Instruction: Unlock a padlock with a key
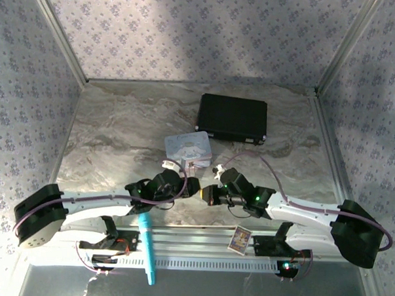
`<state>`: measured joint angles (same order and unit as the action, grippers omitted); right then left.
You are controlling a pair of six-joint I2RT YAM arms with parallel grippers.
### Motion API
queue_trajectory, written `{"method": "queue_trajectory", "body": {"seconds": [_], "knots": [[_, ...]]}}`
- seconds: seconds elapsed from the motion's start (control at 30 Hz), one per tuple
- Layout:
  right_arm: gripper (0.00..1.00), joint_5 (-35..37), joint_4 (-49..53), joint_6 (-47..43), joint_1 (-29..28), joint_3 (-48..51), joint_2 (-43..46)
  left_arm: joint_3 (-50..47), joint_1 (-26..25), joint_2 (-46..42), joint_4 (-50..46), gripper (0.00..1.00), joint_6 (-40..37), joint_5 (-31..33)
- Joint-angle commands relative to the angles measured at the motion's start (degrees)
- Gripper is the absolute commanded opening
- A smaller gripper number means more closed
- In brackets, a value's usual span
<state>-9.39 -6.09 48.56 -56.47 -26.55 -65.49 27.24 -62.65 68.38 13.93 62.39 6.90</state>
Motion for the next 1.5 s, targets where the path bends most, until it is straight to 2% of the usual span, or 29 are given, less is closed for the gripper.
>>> {"method": "queue_trajectory", "body": {"seconds": [0.0,0.17,0.23,0.3,0.33,0.37,0.47,0.5,0.57,0.67,0.73,0.87,0.97,1.1,1.2,1.33,1.47], "knots": [[0.00,-1.94,-2.34,-0.04,0.21,-0.76,-0.69,1.95,-0.36,-0.08,1.18,0.34,-0.22,1.05],[0.00,-1.95,-3.20,0.27,0.44,-0.47,-0.69,3.29,-0.36,2.20,1.25,0.25,-0.25,-0.71],[0.00,-1.87,-3.04,0.28,0.61,-0.49,-0.74,3.64,-0.35,2.72,0.90,0.16,-0.10,-0.86],[0.00,-1.86,-3.03,0.34,0.96,-0.27,-0.52,3.70,-0.36,2.77,0.61,0.03,-0.01,-0.77],[0.00,-1.96,-3.20,0.49,1.05,-0.09,-0.43,3.65,-0.36,2.58,0.41,0.00,0.08,-0.68],[0.05,-2.48,-3.24,0.62,1.31,0.02,-0.26,3.69,-0.36,2.42,0.25,0.00,0.14,-0.61],[0.47,-4.22,-2.92,0.00,2.39,0.08,1.76,3.06,-0.28,1.24,0.82,0.00,0.50,0.05],[0.57,-4.23,-3.12,-0.28,3.00,0.72,3.66,2.63,-0.20,0.21,1.04,0.00,0.89,0.63],[0.67,-5.21,-6.12,-0.52,5.01,3.41,7.88,1.00,0.44,-1.91,4.00,0.00,1.79,0.62],[0.72,-10.81,-14.28,2.17,10.10,7.40,12.59,-1.78,1.61,-5.13,10.79,0.00,2.44,-0.36],[0.73,-15.28,-20.79,4.85,12.58,8.43,13.07,-2.70,2.53,-6.63,13.95,0.00,2.61,-1.83],[0.85,-18.95,-28.33,7.65,13.16,8.29,12.67,-3.61,3.67,-8.53,19.30,0.00,3.27,-5.23],[0.81,-20.25,-30.28,8.36,13.57,8.39,11.95,-3.76,3.77,-9.12,22.61,0.00,3.29,-6.92],[0.64,-21.69,-34.51,9.58,13.66,8.98,10.54,-3.87,3.85,-8.80,25.73,0.00,3.78,-8.32],[0.57,-22.73,-36.11,9.84,13.49,8.57,9.19,-4.11,3.85,-8.22,27.48,0.00,4.16,-9.07],[0.44,-22.93,-37.67,9.83,13.58,8.52,8.27,-3.78,3.85,-7.84,27.82,0.00,4.43,-9.84],[0.37,-22.82,-37.93,9.74,13.58,8.66,8.01,-4.36,3.85,-8.30,27.48,0.00,4.59,-9.24]]}}
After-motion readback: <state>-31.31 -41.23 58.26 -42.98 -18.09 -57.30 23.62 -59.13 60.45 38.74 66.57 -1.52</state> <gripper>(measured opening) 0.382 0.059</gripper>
